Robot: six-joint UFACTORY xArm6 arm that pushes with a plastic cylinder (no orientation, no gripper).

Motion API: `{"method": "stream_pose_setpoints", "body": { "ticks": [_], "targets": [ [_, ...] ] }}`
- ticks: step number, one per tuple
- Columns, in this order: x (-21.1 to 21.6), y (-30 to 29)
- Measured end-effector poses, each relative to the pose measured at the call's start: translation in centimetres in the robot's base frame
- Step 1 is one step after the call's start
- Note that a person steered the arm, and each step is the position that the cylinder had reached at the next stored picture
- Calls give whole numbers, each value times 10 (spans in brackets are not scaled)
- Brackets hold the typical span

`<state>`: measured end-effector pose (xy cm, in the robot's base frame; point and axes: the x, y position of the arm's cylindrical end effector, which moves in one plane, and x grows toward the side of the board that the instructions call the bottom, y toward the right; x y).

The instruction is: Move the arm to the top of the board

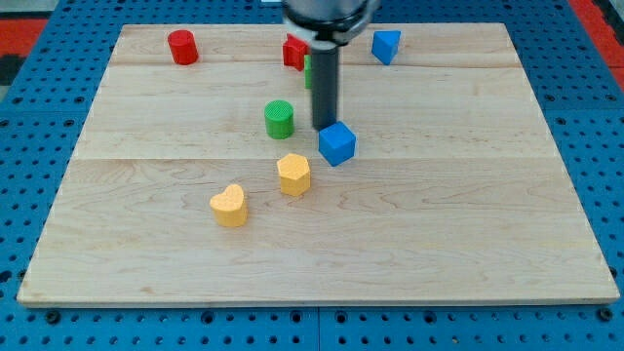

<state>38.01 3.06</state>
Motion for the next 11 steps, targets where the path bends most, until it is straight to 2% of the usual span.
{"method": "stream_pose_setpoints", "body": {
  "ticks": [1,2,3,4,5,6,7,8,11],
  "targets": [
    [5,44],
    [39,-4],
    [47,-51],
    [24,64],
    [-18,171],
    [-95,220],
    [-165,203],
    [-189,191],
    [-189,185]
  ]
}}
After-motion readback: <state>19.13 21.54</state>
